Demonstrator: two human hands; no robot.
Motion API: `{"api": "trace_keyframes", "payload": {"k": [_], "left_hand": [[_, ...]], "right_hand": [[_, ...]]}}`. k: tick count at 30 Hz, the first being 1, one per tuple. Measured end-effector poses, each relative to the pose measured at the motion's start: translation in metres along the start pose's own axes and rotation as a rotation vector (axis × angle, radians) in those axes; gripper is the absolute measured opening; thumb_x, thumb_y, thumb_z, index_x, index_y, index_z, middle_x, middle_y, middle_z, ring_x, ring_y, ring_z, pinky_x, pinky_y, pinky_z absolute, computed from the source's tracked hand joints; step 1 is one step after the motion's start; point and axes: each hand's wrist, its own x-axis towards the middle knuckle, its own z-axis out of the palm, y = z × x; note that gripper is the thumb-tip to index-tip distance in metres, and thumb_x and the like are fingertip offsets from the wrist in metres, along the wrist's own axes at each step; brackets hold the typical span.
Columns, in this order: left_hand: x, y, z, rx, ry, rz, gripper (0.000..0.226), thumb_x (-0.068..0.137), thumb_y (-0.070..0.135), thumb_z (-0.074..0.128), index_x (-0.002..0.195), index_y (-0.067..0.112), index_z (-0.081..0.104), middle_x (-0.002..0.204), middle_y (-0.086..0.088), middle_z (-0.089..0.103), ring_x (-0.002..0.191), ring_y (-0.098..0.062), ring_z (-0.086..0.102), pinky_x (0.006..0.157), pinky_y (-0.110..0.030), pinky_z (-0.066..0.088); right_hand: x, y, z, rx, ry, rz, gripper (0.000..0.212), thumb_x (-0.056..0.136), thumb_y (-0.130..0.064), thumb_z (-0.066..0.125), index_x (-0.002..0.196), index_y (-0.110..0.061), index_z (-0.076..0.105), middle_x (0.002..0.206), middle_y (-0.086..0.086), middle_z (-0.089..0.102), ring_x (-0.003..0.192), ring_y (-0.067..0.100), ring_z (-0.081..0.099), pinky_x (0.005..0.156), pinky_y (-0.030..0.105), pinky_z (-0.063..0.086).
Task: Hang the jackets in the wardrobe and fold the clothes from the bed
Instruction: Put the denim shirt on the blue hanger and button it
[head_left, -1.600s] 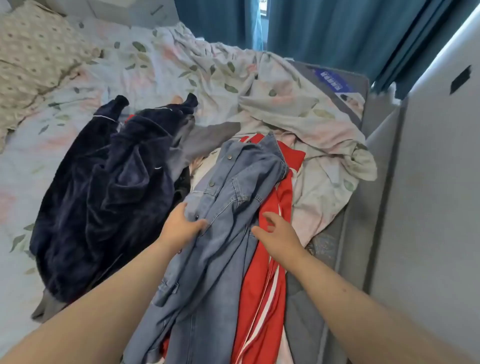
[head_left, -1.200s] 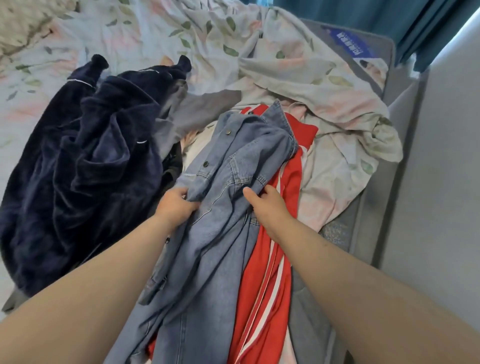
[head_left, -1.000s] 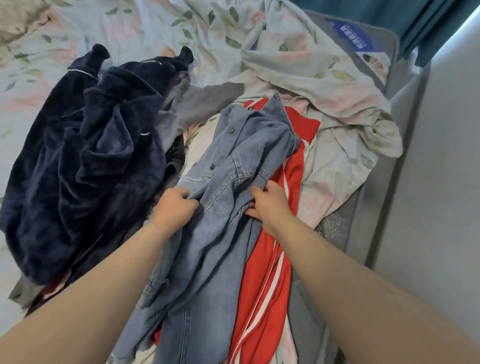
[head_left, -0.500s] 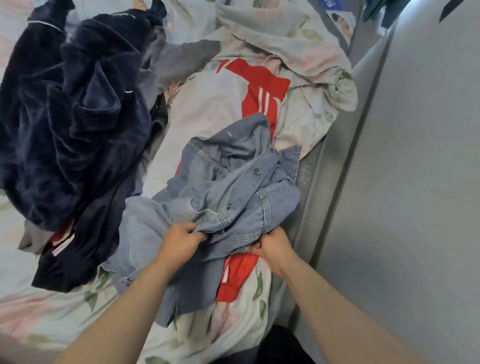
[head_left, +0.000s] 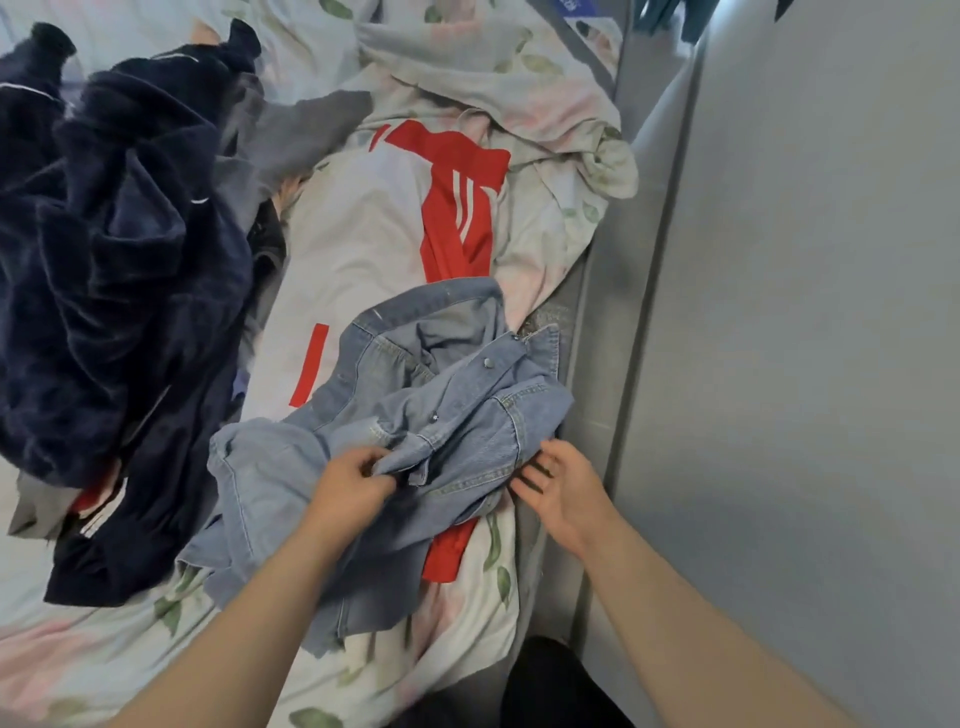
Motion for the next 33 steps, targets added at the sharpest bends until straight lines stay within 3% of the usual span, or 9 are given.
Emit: {"api": "trace_keyframes", "payload": {"k": [5, 9, 14, 16, 18, 22, 28, 31, 33], "left_hand": [[0.019, 0.020, 0.018, 0.240, -0.133, 0.210, 0.055, 0.069, 0.005, 0.074, 0.119, 0.022, 0.058, 0.102, 0.009, 0.061, 0.095, -0.008, 0.059, 0.080, -0.015, 0.041], [0.034, 0.039, 0.031, 0.408, -0.167, 0.268, 0.042, 0.066, 0.016, 0.071, 0.102, 0.011, 0.049, 0.093, -0.003, 0.059, 0.087, -0.025, 0.058, 0.077, -0.036, 0.048], [0.031, 0.062, 0.021, 0.356, -0.325, 0.127, 0.101, 0.074, 0.011, 0.062, 0.156, 0.023, 0.004, 0.122, -0.003, 0.057, 0.081, -0.012, 0.064, 0.066, -0.019, 0.048], [0.027, 0.070, 0.014, 0.222, -0.391, 0.122, 0.096, 0.069, 0.016, 0.058, 0.154, 0.027, 0.016, 0.127, -0.005, 0.060, 0.090, -0.018, 0.067, 0.068, -0.018, 0.047], [0.018, 0.078, 0.006, -0.021, -0.466, 0.083, 0.067, 0.077, 0.020, 0.064, 0.140, 0.031, 0.044, 0.129, 0.004, 0.063, 0.108, -0.015, 0.065, 0.077, -0.013, 0.047], [-0.011, 0.094, -0.009, -0.211, -0.575, 0.035, 0.029, 0.091, 0.027, 0.063, 0.118, 0.016, 0.063, 0.106, 0.001, 0.075, 0.094, -0.010, 0.071, 0.072, -0.016, 0.053], [-0.079, 0.117, -0.042, -0.138, -0.114, 0.349, 0.046, 0.064, 0.053, 0.072, 0.101, 0.026, 0.068, 0.122, -0.003, 0.054, 0.116, -0.016, 0.052, 0.102, -0.032, 0.041], [-0.123, 0.130, -0.065, -0.466, 0.021, 0.410, 0.023, 0.078, 0.017, 0.078, 0.099, 0.020, 0.068, 0.100, 0.006, 0.074, 0.092, -0.004, 0.068, 0.078, -0.022, 0.050], [-0.149, 0.137, -0.084, -0.618, 0.064, 0.420, 0.040, 0.069, 0.009, 0.082, 0.104, 0.014, 0.065, 0.092, 0.005, 0.076, 0.084, -0.007, 0.071, 0.069, -0.020, 0.053]], "right_hand": [[0.020, -0.006, 0.010, 0.165, 0.119, 0.040, 0.041, 0.096, -0.005, 0.058, 0.131, -0.023, 0.046, 0.112, 0.009, 0.064, 0.081, 0.016, 0.057, 0.063, 0.025, 0.045], [0.017, -0.013, 0.014, 0.049, 0.071, 0.073, 0.045, 0.090, 0.014, 0.040, 0.108, -0.023, 0.058, 0.090, 0.004, 0.065, 0.057, 0.010, 0.047, 0.045, 0.021, 0.032], [-0.005, -0.023, 0.020, -0.095, -0.028, -0.027, 0.057, 0.079, 0.023, 0.033, 0.119, -0.009, 0.057, 0.122, 0.018, 0.064, 0.100, 0.033, 0.063, 0.081, 0.040, 0.051], [-0.018, -0.026, 0.028, -0.053, -0.067, -0.063, 0.059, 0.076, 0.026, 0.028, 0.116, -0.005, 0.058, 0.127, 0.020, 0.062, 0.117, 0.038, 0.058, 0.103, 0.048, 0.046], [-0.031, -0.030, 0.037, 0.035, -0.139, -0.073, 0.058, 0.075, 0.023, 0.025, 0.114, -0.002, 0.061, 0.127, 0.022, 0.062, 0.117, 0.039, 0.058, 0.104, 0.051, 0.045], [-0.064, -0.037, 0.062, 0.074, -0.306, -0.075, 0.034, 0.095, -0.009, 0.042, 0.122, -0.002, 0.062, 0.122, 0.019, 0.067, 0.115, 0.034, 0.063, 0.101, 0.048, 0.048], [-0.127, -0.044, 0.092, 0.072, -0.431, -0.175, 0.044, 0.088, -0.027, 0.056, 0.124, -0.002, 0.063, 0.123, 0.018, 0.067, 0.114, 0.032, 0.065, 0.091, 0.043, 0.054], [-0.168, -0.041, 0.114, 0.041, -0.518, -0.233, 0.046, 0.081, -0.025, 0.060, 0.119, 0.000, 0.066, 0.122, 0.022, 0.066, 0.111, 0.034, 0.066, 0.082, 0.040, 0.059], [-0.198, -0.035, 0.130, -0.015, -0.574, -0.299, 0.042, 0.080, -0.021, 0.061, 0.114, 0.001, 0.069, 0.119, 0.024, 0.067, 0.108, 0.035, 0.067, 0.081, 0.038, 0.058]]}}
